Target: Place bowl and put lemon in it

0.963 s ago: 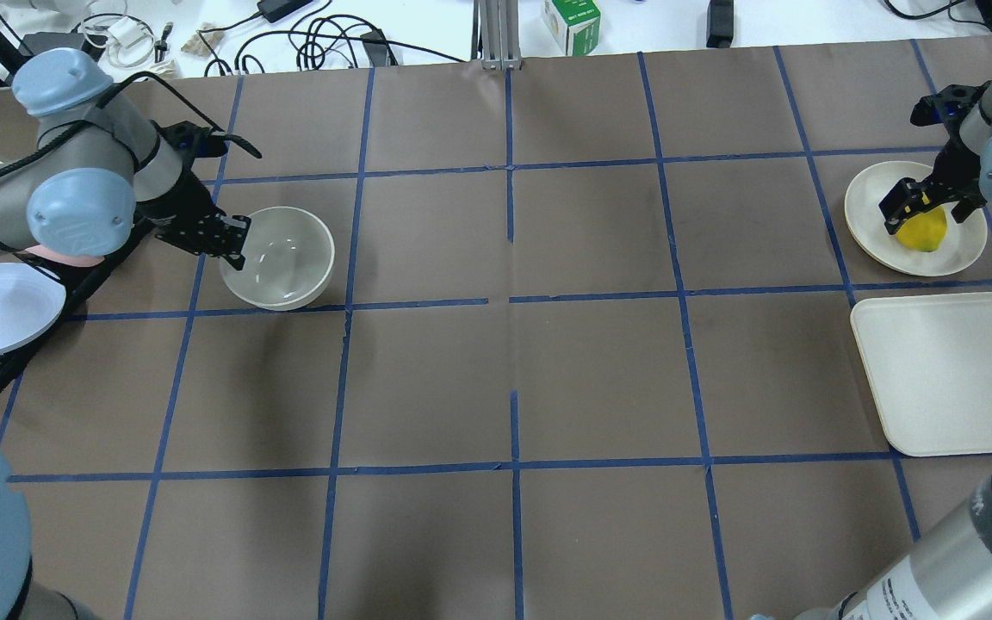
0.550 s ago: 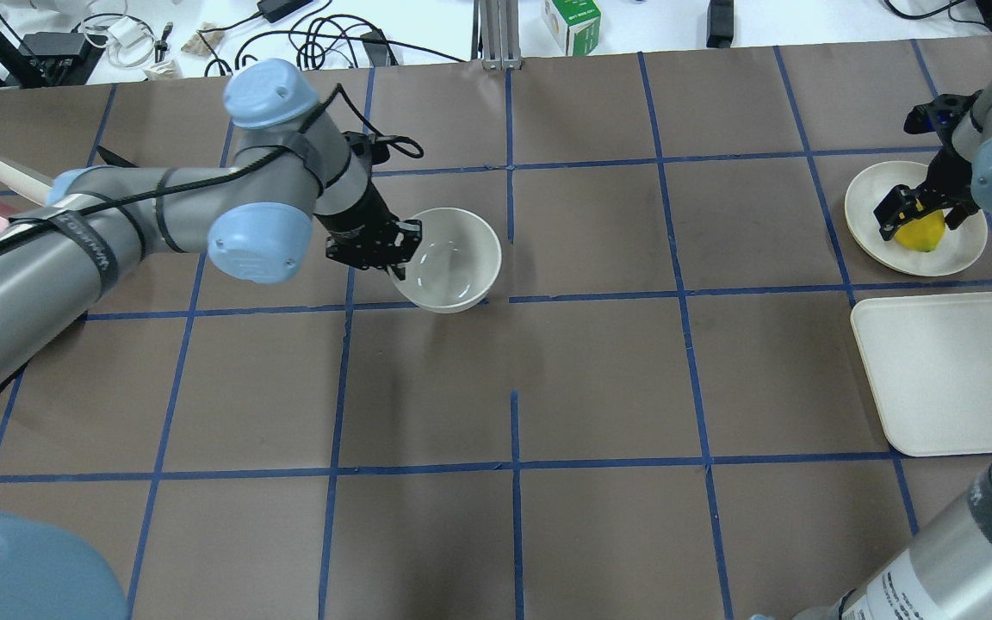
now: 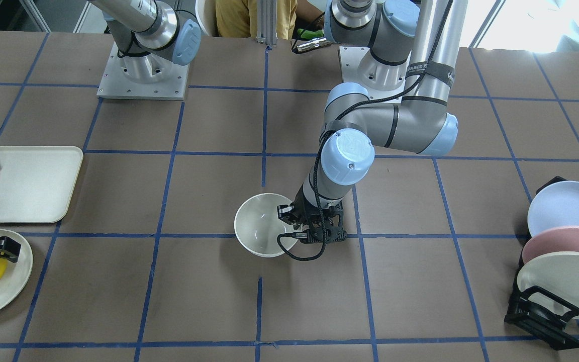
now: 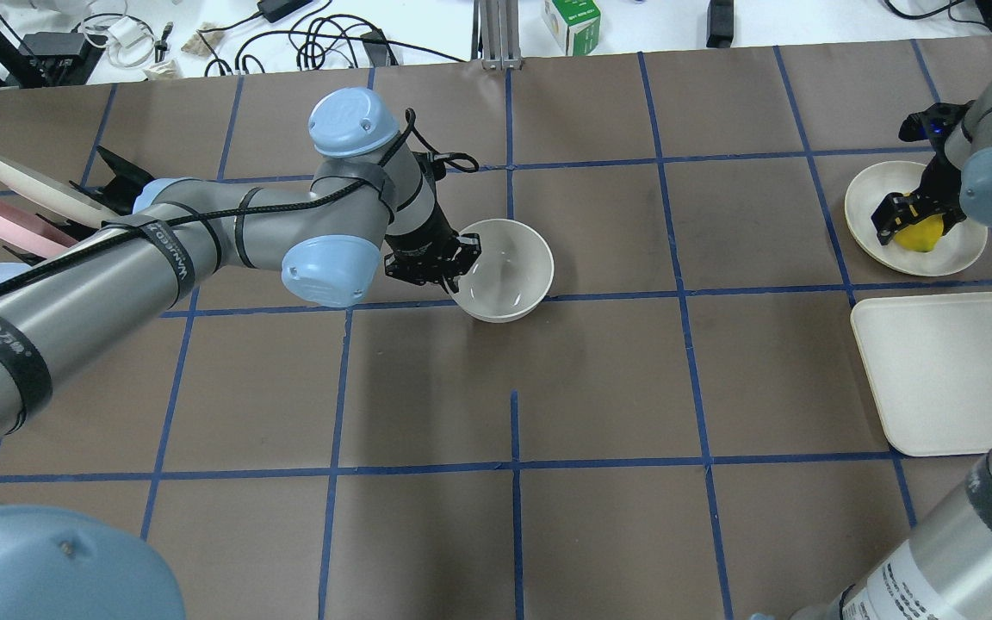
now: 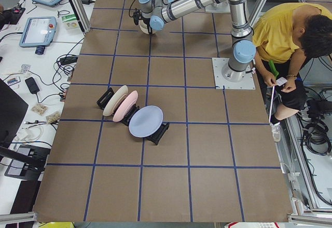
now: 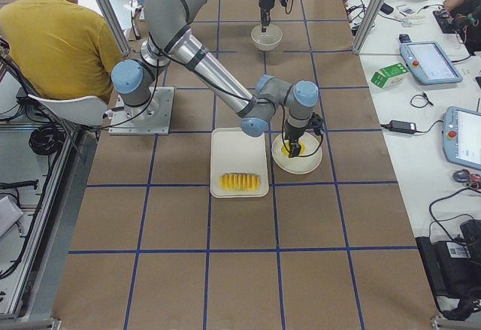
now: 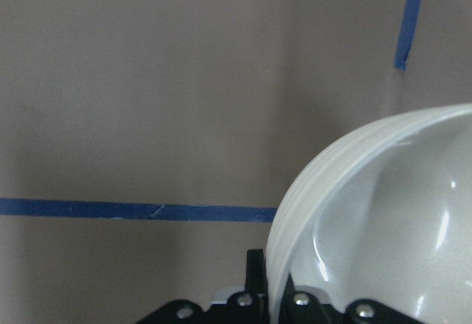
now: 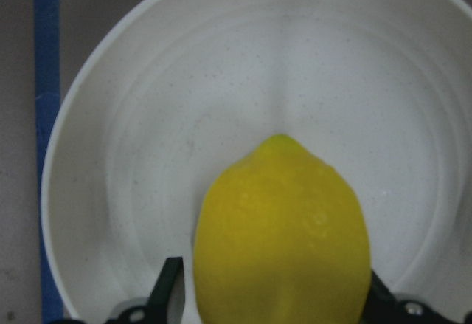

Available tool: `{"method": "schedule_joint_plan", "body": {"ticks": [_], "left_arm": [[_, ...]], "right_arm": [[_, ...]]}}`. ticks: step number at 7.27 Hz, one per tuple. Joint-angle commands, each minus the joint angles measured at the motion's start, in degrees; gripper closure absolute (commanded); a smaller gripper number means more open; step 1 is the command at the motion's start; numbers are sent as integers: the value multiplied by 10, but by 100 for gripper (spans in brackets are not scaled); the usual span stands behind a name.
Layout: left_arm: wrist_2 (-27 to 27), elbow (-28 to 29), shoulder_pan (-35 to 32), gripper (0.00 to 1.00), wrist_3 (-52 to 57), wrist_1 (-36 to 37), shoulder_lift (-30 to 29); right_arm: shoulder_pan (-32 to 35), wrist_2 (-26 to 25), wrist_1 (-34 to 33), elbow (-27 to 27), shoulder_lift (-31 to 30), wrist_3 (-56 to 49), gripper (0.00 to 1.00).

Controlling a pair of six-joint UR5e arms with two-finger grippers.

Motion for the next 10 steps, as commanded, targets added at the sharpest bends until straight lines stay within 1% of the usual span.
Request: {"method": "schedule_joint_plan", "body": {"ticks": [1, 2, 3, 4, 5, 6, 7, 8, 9, 10], "left_arm": [[0, 0, -1, 92, -2, 1, -9], [-2, 10, 3, 1, -4, 3, -13], [-6, 23, 14, 0, 6, 2, -6], [-18, 35, 40, 0, 7, -15, 11], [-39, 63, 56, 0, 8, -70, 35], [-31, 95, 60, 0, 26, -143, 58], [28, 117, 61, 0, 74, -208, 94], [45, 131, 69, 0, 125, -272, 132], [48, 142, 86, 0, 145, -322, 170], [82, 157, 106, 0, 180, -361, 201]], "right_arm": [[-4, -2, -11, 1, 0, 3, 100], [-3, -3, -8, -2, -3, 6, 100], [-3, -3, 0, -6, -16, 8, 100], [3, 2, 18, -6, -43, 10, 100], [16, 8, 65, -5, -78, 57, 100], [49, 16, 103, -6, -107, 118, 100], [100, 19, 142, -6, -138, 195, 100], [161, 21, 155, -6, -161, 296, 100], [226, 36, 157, -6, -163, 397, 100], [272, 79, 154, -9, -161, 489, 100]]}}
